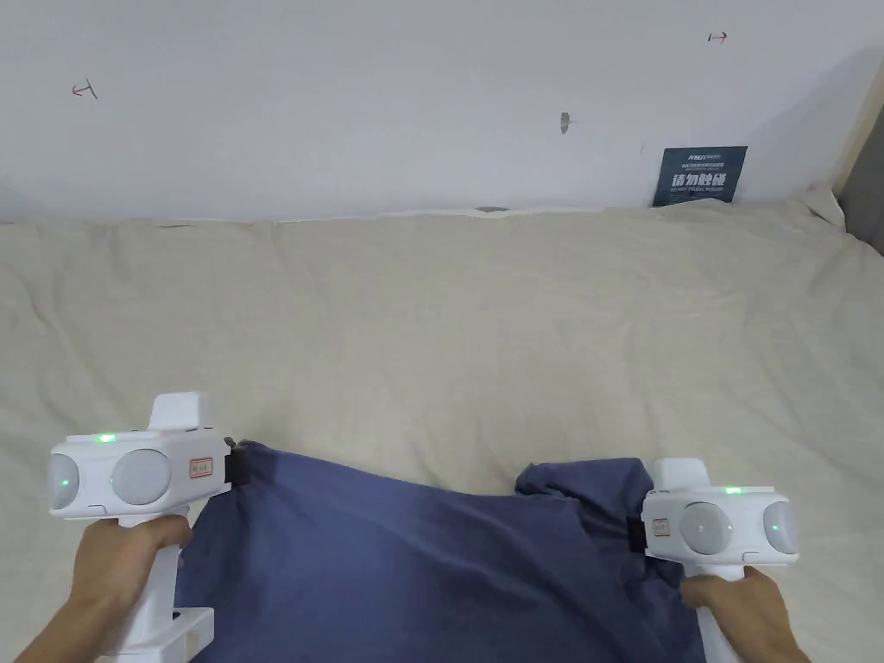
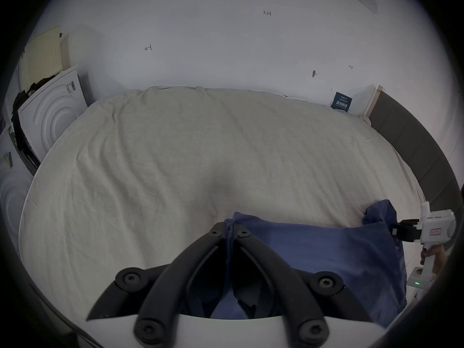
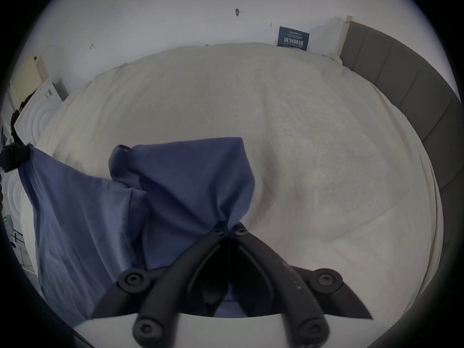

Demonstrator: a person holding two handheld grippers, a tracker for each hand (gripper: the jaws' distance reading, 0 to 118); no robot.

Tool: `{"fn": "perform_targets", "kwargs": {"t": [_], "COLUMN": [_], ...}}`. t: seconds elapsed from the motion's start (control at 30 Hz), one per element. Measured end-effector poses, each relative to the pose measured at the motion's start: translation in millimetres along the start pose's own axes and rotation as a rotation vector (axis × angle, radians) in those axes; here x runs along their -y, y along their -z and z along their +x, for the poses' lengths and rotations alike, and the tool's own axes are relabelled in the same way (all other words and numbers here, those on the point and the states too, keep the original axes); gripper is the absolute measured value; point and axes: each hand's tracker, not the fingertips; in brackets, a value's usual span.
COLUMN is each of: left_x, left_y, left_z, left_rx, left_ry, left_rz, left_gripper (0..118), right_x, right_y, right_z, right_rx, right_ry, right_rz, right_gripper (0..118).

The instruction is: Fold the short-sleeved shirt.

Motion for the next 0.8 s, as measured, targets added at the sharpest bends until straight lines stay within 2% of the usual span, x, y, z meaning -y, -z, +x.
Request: {"fn": "perform_targets", "kwargs": {"t": [0.1, 0.23, 0.4, 0.53, 0.73, 0.8], "left_x": [5.4, 5.7, -8.2, -39.5, -107.9, -131.7], "left_y": [-16.8, -47.6, -103.4, -155.0, -227.1, -248.9], "left_z": [-5.4, -19.2, -34.7, -43.4, -37.6, -34.3], "left_rx": [-0.011, -0.019, -0.037, -0.062, -0.107, -0.12], "left_ry": [-0.02, -0.09, -0.128, -0.136, -0.074, -0.061], "left_rz": [0.017, 0.064, 0.177, 0.302, 0.473, 0.533], "left_gripper": [5, 5, 5, 5, 5, 5], "right_x": [2.2, -0.9, -22.2, -53.6, -112.2, -129.3], "right_y": [-26.5, -85.6, -173.0, -243.8, -334.7, -358.4], "right_z": [0.0, -3.1, 10.3, 17.1, 2.4, -2.0], "right_rx": [0.01, 0.064, 0.097, 0.068, 0.062, 0.073], "right_ry": [-0.011, -0.1, -0.08, -0.071, -0.107, -0.109], "right_rz": [0.087, 0.225, 0.418, 0.573, 0.801, 0.819], "right_gripper": [2, 2, 2, 2, 2, 2]}}
